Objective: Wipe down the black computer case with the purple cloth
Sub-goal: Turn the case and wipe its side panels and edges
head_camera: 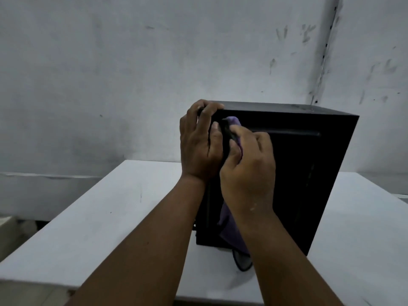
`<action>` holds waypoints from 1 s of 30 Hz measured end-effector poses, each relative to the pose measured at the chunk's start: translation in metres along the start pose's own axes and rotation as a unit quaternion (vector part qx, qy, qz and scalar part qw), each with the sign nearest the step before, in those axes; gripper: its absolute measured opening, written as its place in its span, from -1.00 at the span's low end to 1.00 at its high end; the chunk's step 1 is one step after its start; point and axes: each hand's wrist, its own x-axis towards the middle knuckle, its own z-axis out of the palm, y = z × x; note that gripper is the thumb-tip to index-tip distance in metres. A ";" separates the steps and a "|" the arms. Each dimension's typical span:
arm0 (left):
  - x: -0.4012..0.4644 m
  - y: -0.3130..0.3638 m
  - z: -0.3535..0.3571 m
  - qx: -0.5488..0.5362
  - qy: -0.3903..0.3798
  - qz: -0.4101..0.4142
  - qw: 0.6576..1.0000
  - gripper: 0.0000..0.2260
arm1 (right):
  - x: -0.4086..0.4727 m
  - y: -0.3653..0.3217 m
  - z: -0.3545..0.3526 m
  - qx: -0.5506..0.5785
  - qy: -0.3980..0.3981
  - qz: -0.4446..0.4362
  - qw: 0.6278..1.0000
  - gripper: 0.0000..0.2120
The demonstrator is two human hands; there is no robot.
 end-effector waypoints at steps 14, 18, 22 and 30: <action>0.001 -0.001 0.002 0.009 0.010 -0.006 1.000 -0.62 | 0.004 -0.012 0.002 0.024 -0.039 0.024 0.999 -0.73; -0.002 0.003 0.001 0.019 0.008 -0.016 1.000 -0.67 | 0.012 0.002 -0.009 0.006 0.007 0.056 0.998 -0.75; -0.001 0.005 0.004 0.019 0.019 -0.025 0.999 -0.69 | 0.003 -0.007 0.000 0.008 0.027 0.076 0.997 -0.73; -0.003 0.006 0.001 0.022 0.009 -0.025 0.999 -0.68 | 0.004 0.003 -0.008 0.008 0.018 0.062 0.998 -0.74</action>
